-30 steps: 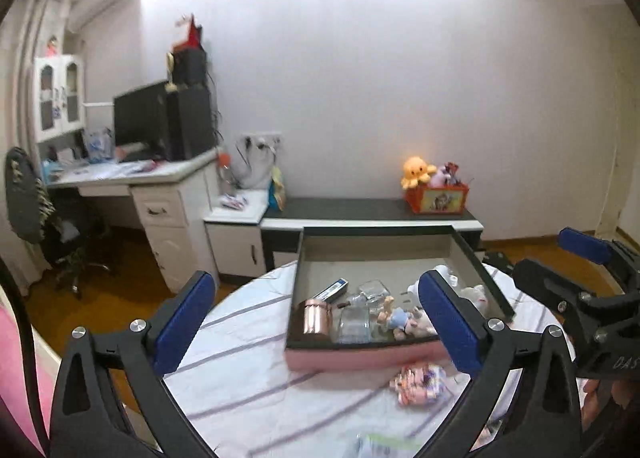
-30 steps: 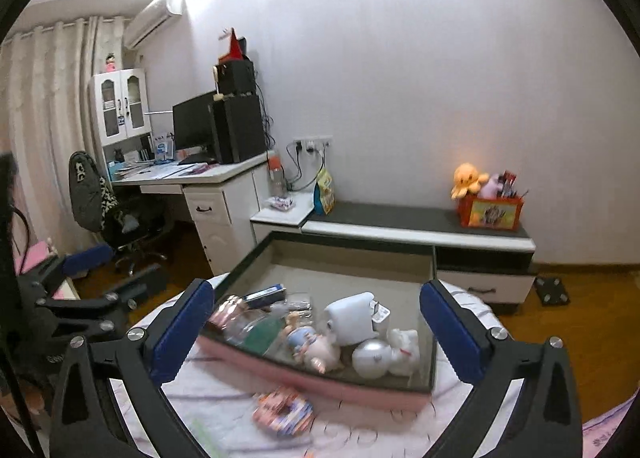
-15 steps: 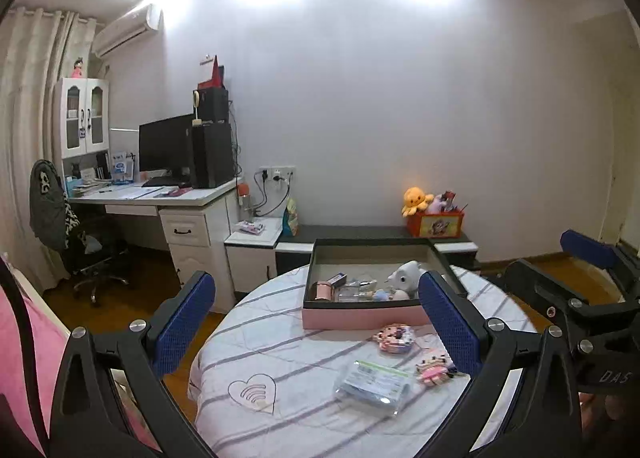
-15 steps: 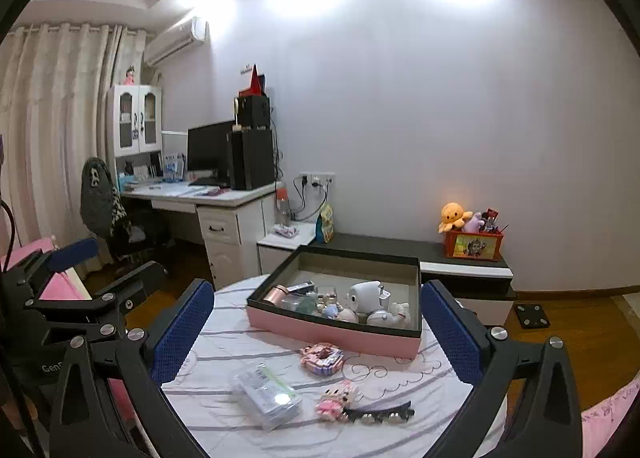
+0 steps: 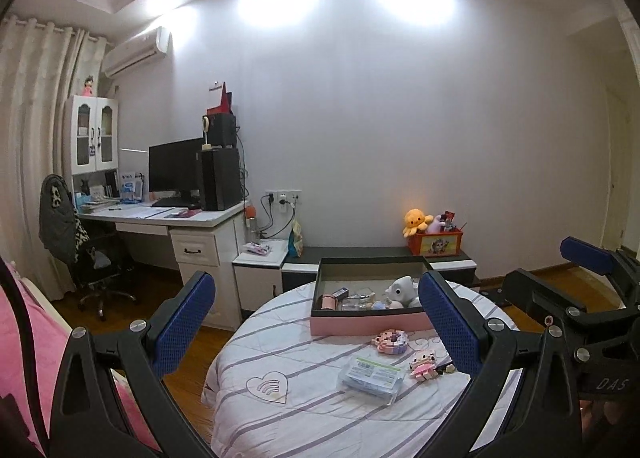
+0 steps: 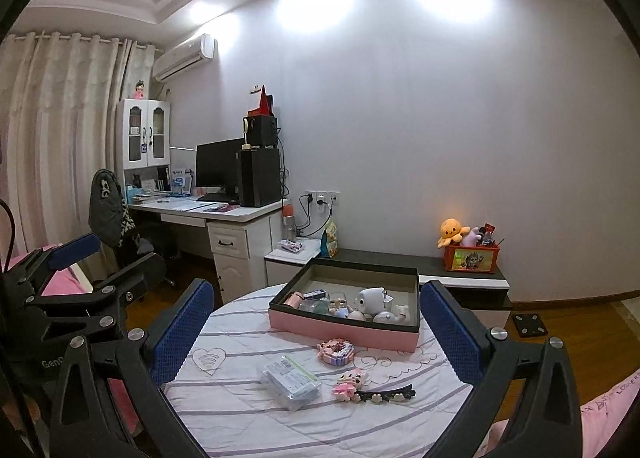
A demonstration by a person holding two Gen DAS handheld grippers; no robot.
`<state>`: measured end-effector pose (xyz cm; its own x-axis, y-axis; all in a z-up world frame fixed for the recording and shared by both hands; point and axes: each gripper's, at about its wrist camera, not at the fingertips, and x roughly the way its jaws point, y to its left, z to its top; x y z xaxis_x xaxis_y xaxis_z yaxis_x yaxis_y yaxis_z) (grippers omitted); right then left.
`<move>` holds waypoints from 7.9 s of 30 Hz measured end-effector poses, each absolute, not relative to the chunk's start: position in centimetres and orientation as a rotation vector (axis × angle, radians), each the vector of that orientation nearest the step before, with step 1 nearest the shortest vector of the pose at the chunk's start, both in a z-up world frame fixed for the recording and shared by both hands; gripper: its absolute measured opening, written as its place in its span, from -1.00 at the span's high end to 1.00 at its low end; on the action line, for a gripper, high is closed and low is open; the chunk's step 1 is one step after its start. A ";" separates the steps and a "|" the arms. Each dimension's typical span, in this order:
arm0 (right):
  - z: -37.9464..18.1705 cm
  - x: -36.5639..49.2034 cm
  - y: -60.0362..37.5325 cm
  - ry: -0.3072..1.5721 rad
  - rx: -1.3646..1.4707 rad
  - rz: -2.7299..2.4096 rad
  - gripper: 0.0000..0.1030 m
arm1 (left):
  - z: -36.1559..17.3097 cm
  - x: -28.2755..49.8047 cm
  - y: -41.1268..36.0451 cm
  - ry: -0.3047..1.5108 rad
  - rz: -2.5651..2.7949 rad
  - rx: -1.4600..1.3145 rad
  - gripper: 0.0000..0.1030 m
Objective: Organize rigid objects
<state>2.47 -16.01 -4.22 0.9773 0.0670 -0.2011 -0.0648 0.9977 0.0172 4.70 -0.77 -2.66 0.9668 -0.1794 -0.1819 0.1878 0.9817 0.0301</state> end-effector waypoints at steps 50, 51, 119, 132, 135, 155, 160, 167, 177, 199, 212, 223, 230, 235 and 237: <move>-5.6 1.9 -16.7 0.229 0.033 0.044 -1.00 | -3.8 6.2 -2.3 0.221 -0.219 0.067 -0.99; -5.7 2.1 -17.1 0.236 0.036 0.042 -1.00 | -4.1 6.3 -2.4 0.226 -0.222 0.068 -0.99; -19.7 20.8 -19.3 0.790 0.019 0.121 0.12 | -18.0 25.4 -5.9 0.691 -0.302 0.151 -0.87; -14.9 29.7 -22.1 0.685 0.061 0.122 0.12 | -13.2 34.9 -9.5 0.538 -0.309 0.201 -0.87; -16.0 32.8 -23.2 0.719 0.085 0.117 0.12 | -14.6 38.2 -10.1 0.592 -0.317 0.194 -0.87; -14.1 31.7 -24.9 0.618 0.124 0.062 -0.76 | -12.7 35.7 -7.8 0.529 -0.256 0.141 -0.99; -10.7 26.2 -22.8 0.534 0.082 0.099 -0.76 | -9.4 29.4 -6.3 0.424 -0.238 0.129 -0.99; -6.9 18.3 -19.2 0.421 0.019 0.117 -0.76 | -5.9 21.2 -4.8 0.311 -0.212 0.125 -1.00; -4.4 9.4 -17.1 0.306 0.000 0.088 -0.76 | -3.5 11.4 -2.1 0.213 -0.172 0.085 -1.00; -3.0 3.4 -15.5 0.223 0.006 0.114 -0.77 | -1.8 5.3 -0.6 0.132 -0.132 0.078 -1.00; -3.3 2.9 -15.5 0.220 0.005 0.111 -0.77 | -1.4 5.1 -0.8 0.128 -0.131 0.079 -1.00; -3.2 2.9 -15.6 0.217 0.004 0.110 -0.77 | -1.1 5.1 -1.1 0.128 -0.134 0.077 -1.00; -3.3 2.9 -15.6 0.219 0.004 0.109 -0.77 | -1.1 5.1 -1.2 0.128 -0.139 0.075 -1.00; -3.0 2.7 -15.7 0.217 0.003 0.107 -0.77 | -0.8 5.3 -1.6 0.132 -0.148 0.070 -1.00; -3.1 2.7 -15.6 0.216 0.002 0.107 -0.77 | -0.7 5.3 -1.7 0.132 -0.149 0.069 -1.00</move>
